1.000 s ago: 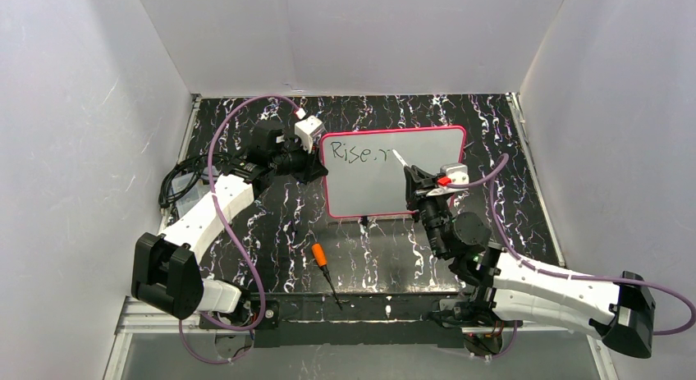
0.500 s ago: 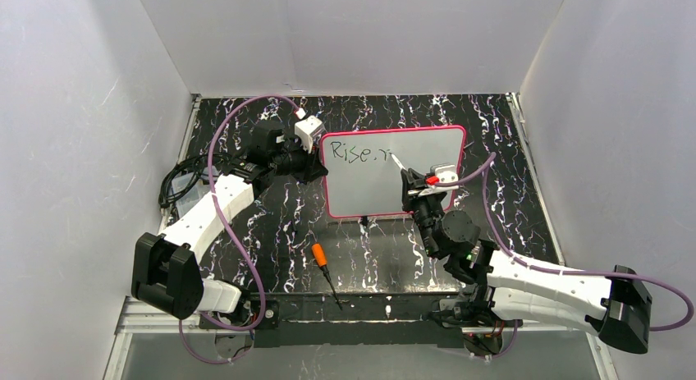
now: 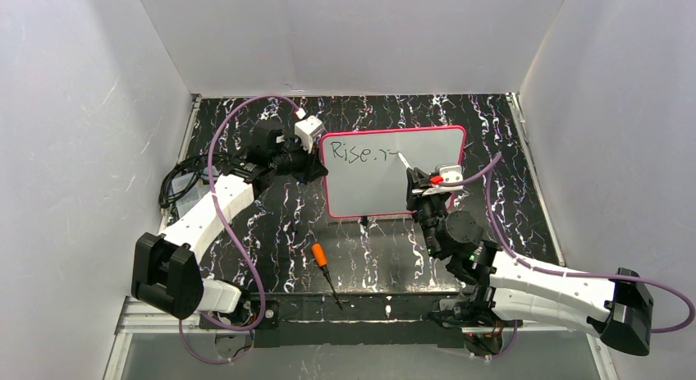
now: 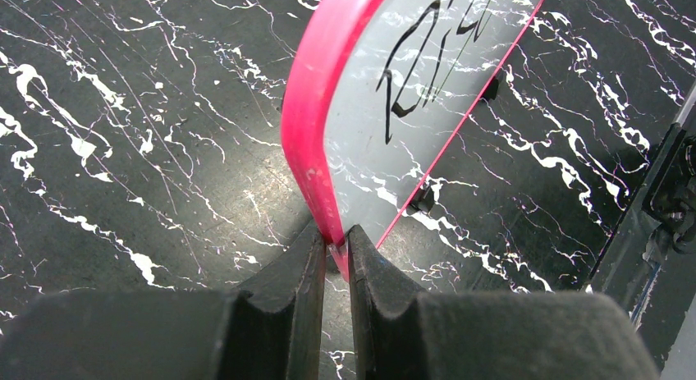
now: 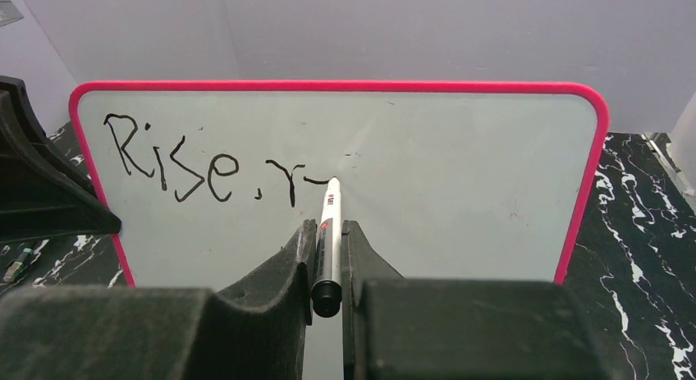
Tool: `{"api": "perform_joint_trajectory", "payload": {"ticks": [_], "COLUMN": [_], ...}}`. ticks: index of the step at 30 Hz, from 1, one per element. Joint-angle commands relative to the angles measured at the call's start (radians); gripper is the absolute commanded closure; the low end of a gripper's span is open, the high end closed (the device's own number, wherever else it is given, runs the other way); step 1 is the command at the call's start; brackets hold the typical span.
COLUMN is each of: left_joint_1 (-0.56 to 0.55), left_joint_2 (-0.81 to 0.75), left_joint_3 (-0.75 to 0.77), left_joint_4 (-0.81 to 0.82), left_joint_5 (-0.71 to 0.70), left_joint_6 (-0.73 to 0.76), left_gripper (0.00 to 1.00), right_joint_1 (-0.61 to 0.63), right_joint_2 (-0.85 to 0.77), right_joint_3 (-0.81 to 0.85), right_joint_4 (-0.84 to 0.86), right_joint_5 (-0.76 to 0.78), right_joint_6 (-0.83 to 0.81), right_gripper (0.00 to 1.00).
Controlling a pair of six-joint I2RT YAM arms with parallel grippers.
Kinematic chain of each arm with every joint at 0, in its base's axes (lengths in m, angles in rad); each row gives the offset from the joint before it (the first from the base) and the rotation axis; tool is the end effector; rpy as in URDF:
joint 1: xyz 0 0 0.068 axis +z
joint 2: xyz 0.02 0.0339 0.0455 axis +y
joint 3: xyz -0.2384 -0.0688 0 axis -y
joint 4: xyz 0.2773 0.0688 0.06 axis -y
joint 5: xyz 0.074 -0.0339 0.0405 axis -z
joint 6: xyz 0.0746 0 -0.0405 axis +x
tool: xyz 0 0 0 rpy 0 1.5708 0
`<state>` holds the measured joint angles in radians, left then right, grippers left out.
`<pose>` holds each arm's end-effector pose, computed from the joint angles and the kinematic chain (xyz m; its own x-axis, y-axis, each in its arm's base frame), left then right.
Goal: Write a sentence on the whiteboard
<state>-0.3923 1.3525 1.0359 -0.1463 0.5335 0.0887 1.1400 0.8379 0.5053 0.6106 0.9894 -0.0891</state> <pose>0.3313 -0.1781 0.2552 -0.3446 0.2251 -0.9114 0.7833 0.6041 -0.1469 0.1622 0.2036 0.2884 0.1287 0.1630 -0.9782 -0.1526 0.9779 0.1429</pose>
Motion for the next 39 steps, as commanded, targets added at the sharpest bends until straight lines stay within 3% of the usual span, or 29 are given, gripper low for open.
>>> {"api": "perform_joint_trajectory", "payload": {"ticks": [1, 11, 26, 39], "left_joint_1": [-0.009, -0.010, -0.010, -0.009], "left_joint_2": [-0.007, -0.007, -0.010, -0.009], "left_joint_3": [-0.006, -0.004, -0.004, -0.004], "left_joint_4": [-0.033, -0.033, -0.033, -0.033], "left_joint_5": [0.009, 0.011, 0.010, 0.009], "left_joint_6": [0.005, 0.004, 0.004, 0.005], "left_gripper": [1.00, 1.00, 1.00, 1.00], "right_joint_1": [-0.003, -0.003, -0.003, -0.004], "right_joint_2": [0.009, 0.044, 0.010, -0.067], "right_joint_3": [0.029, 0.041, 0.001, 0.006], "right_joint_4": [0.101, 0.106, -0.068, -0.053], "right_joint_5": [-0.001, -0.038, -0.021, 0.020], "right_joint_6": [-0.043, -0.039, 0.105, 0.041], "right_gripper": [0.99, 0.99, 0.99, 0.99]}}
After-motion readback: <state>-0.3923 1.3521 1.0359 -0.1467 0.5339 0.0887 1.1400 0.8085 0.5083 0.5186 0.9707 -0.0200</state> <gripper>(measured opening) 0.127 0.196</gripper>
